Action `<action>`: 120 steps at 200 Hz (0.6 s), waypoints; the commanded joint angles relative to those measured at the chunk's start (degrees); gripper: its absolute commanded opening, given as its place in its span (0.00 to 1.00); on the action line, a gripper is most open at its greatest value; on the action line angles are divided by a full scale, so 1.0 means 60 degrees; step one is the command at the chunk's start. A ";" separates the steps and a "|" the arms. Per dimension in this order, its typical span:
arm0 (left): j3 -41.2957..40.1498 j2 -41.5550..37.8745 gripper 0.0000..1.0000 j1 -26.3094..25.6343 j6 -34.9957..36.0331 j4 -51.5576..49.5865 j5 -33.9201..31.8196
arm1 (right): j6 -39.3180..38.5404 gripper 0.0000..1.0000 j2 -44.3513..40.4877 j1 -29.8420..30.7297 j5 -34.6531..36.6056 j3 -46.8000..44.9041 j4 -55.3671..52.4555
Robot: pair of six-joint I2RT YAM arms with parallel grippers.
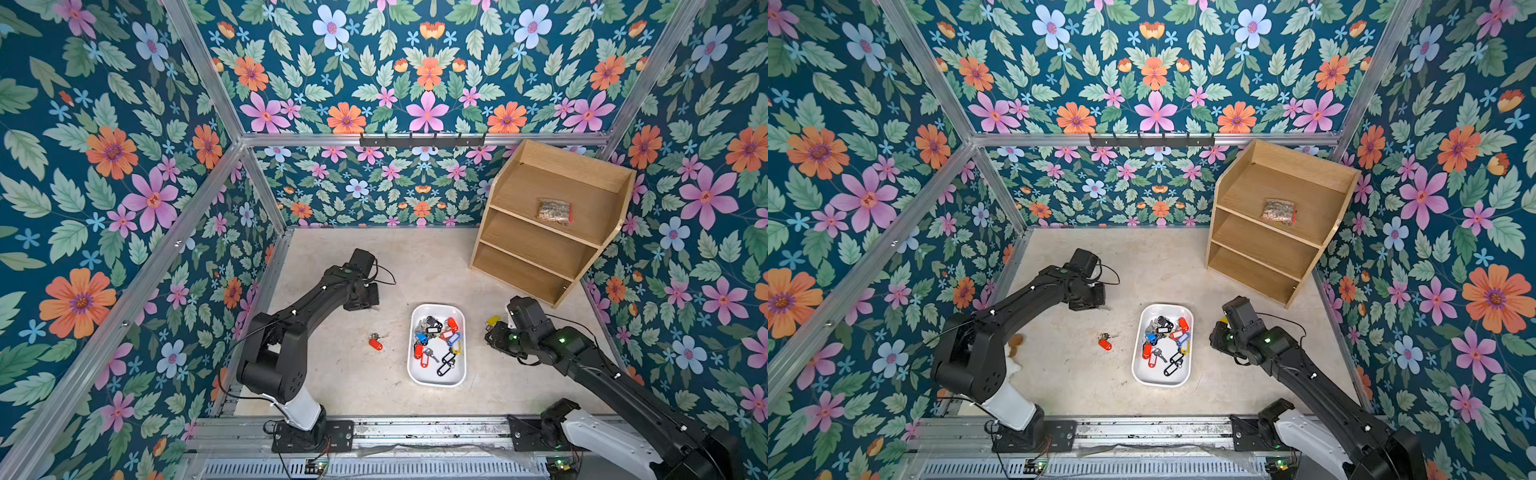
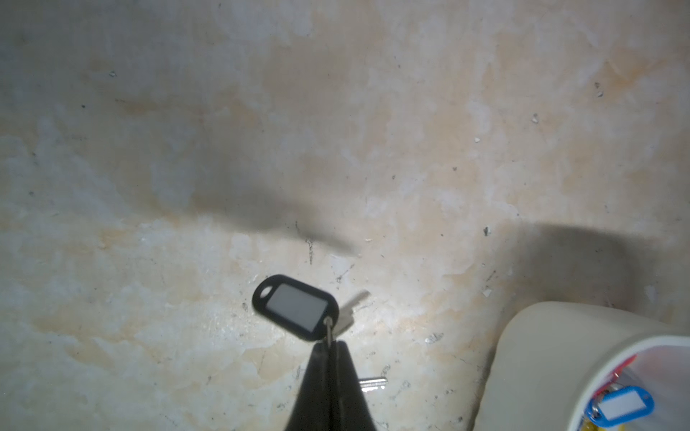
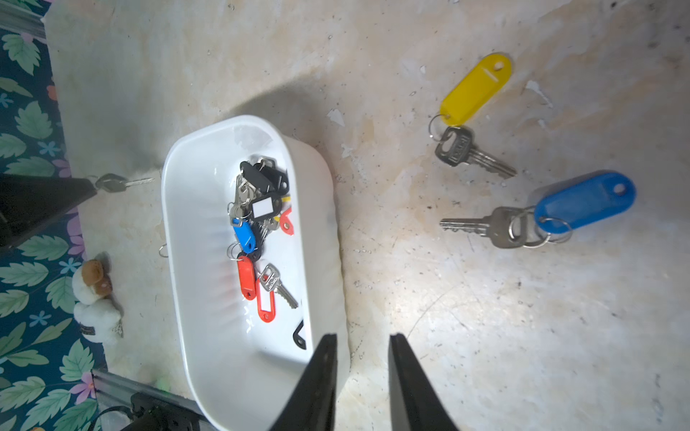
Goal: Take the keys out of the storage box
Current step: Place the key at the center of the board.
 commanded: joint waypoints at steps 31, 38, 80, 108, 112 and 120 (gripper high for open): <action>-0.0016 0.0650 0.00 0.0399 0.0279 0.0764 0.0534 | 0.0440 0.31 0.0544 0.0805 0.0471 0.0317 0.0342; -0.0029 0.0680 0.00 0.0413 0.0280 0.0807 0.0534 | 0.0498 0.31 0.0655 0.0942 0.0509 0.0361 0.0383; -0.0242 0.0464 0.51 0.0479 0.0251 0.1003 0.0605 | 0.0854 0.34 0.1430 0.2002 0.0793 0.0678 0.0770; -0.0429 -0.0106 0.88 0.0472 0.0236 0.1076 0.0637 | 0.0962 0.36 0.2299 0.2740 0.0945 0.1100 0.1031; -0.0476 -0.0200 0.89 0.0480 0.0250 0.1079 0.0637 | 0.0977 0.36 0.2417 0.2814 0.0942 0.1161 0.1087; -0.0550 -0.0417 0.90 0.0480 0.0264 0.1052 0.0597 | 0.0979 0.36 0.2658 0.2938 0.0945 0.1282 0.1181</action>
